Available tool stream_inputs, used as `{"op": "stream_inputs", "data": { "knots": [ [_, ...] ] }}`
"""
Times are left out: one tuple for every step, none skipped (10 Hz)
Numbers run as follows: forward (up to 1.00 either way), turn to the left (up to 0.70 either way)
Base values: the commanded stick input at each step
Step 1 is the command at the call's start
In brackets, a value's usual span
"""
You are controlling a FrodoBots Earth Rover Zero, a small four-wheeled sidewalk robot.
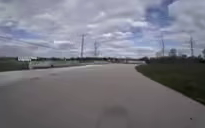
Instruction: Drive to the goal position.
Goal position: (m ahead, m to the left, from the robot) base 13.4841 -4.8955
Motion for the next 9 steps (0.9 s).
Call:
{"op": "stream_inputs", "data": {
  "knots": [
    [1.0,0.0],
    [1.0,0.0],
    [1.0,0.0],
    [1.0,0.0],
    [1.0,0.0],
    [1.0,0.0],
    [1.0,0.0],
    [1.0,0.0],
    [1.0,0.0]
  ]
}}
